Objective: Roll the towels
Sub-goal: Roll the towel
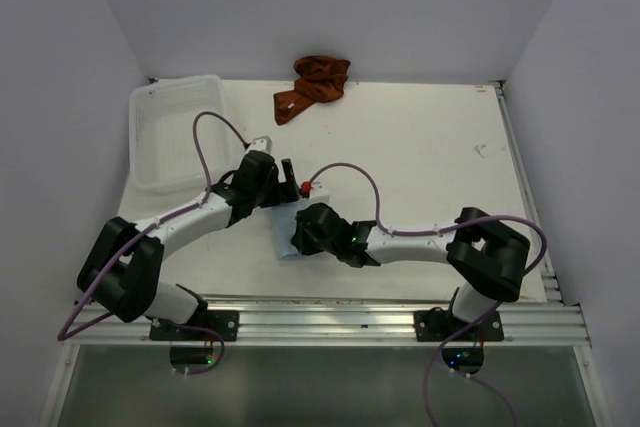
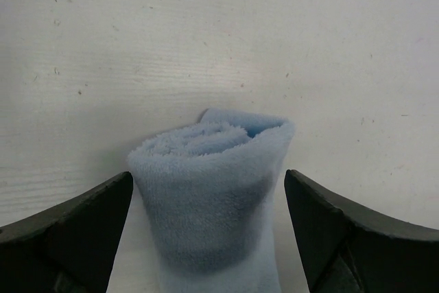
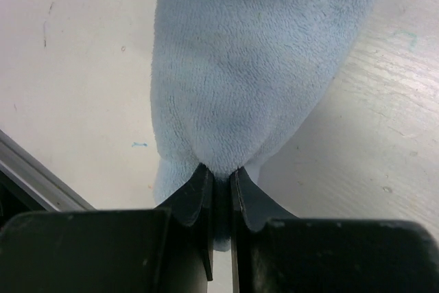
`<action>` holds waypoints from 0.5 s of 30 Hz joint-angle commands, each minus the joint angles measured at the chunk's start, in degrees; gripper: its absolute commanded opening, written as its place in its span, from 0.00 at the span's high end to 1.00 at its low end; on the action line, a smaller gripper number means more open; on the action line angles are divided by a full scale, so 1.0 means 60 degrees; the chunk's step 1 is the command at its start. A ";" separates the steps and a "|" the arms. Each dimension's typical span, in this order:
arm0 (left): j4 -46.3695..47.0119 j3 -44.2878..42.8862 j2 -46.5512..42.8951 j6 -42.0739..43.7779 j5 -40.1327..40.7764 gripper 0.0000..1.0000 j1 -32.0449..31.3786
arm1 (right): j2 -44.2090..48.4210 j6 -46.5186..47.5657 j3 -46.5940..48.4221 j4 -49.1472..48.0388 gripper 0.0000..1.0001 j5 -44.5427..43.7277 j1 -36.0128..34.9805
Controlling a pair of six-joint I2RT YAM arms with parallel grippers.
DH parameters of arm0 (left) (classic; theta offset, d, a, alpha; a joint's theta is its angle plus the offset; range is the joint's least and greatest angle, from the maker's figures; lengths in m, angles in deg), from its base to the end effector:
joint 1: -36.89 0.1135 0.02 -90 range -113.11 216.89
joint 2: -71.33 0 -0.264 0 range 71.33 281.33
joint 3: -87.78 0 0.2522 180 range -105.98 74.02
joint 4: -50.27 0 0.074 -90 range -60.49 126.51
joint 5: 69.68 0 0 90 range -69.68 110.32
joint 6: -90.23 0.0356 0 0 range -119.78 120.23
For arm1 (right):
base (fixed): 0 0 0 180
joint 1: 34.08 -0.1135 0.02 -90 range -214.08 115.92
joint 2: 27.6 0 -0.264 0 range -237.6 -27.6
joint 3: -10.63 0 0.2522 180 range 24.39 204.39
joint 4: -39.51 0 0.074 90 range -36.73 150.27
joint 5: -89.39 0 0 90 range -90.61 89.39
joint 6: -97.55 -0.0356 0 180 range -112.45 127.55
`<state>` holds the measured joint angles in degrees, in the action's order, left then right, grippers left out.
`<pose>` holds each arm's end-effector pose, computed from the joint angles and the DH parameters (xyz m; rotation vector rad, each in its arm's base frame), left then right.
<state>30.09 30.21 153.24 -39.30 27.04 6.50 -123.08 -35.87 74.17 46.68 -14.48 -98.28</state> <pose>0.2528 -0.1434 0.1943 -0.2488 2.3757 -0.4586 0.1572 0.3055 0.1744 -0.2880 2.3194 0.7284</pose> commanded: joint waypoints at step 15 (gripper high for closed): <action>-0.1260 -0.0740 -0.0614 0.0245 -0.0402 0.04 0.0041 | -0.0507 0.0498 0.1972 0.2914 1.00 -0.2111 -0.0725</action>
<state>24.17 27.26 152.37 -38.95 25.22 6.50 -125.62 -32.92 83.35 61.10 -22.65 -102.35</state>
